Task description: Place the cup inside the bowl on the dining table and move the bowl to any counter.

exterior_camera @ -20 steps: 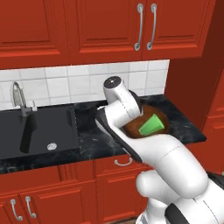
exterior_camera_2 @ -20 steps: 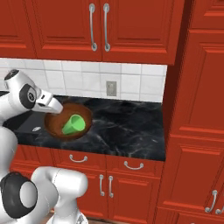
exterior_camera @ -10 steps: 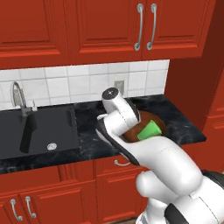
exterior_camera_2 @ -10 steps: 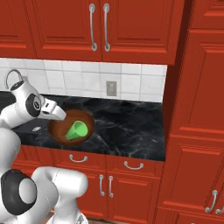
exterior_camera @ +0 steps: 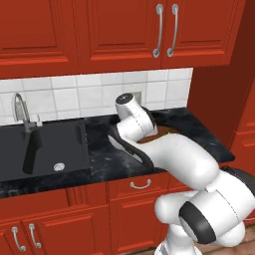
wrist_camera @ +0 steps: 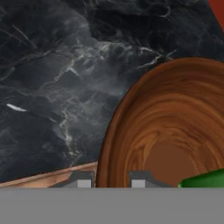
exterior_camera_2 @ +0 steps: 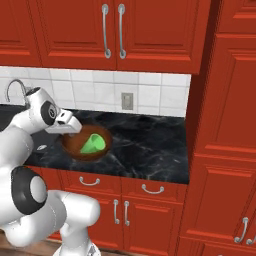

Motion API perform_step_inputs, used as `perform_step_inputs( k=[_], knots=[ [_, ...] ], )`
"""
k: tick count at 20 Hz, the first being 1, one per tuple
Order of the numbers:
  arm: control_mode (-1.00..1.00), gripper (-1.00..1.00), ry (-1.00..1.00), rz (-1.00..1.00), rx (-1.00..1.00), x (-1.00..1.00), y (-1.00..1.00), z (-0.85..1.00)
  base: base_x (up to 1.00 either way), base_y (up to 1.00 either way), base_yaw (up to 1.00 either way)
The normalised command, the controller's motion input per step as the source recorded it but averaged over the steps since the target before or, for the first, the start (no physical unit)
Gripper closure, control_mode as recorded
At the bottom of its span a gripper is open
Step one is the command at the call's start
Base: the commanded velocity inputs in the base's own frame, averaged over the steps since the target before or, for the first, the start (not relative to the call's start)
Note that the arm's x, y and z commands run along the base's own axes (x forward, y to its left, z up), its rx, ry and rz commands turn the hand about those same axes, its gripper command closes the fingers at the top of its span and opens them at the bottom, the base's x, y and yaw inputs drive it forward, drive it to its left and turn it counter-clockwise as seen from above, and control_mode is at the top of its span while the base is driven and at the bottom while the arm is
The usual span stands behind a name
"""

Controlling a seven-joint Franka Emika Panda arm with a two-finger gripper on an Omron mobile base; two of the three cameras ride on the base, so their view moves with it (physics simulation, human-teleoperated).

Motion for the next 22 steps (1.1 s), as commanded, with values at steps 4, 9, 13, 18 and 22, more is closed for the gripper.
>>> perform_step_inputs(
  k=[4,9,13,18,22],
  knots=[
    [-1.00,1.00,0.01,0.05,0.00,0.27,0.00,0.00,0.00,0.00,0.00],
    [-1.00,1.00,0.00,0.03,-0.01,0.22,0.00,-0.09,0.00,0.00,0.00],
    [-1.00,1.00,-0.07,0.01,-0.04,0.16,0.00,-0.29,0.00,0.00,0.00],
    [-1.00,1.00,-0.12,0.01,-0.05,0.14,0.00,-0.17,0.00,0.00,0.00],
    [-1.00,1.00,-0.11,0.01,-0.04,0.20,0.00,-0.10,0.00,0.00,0.00]
  ],
)
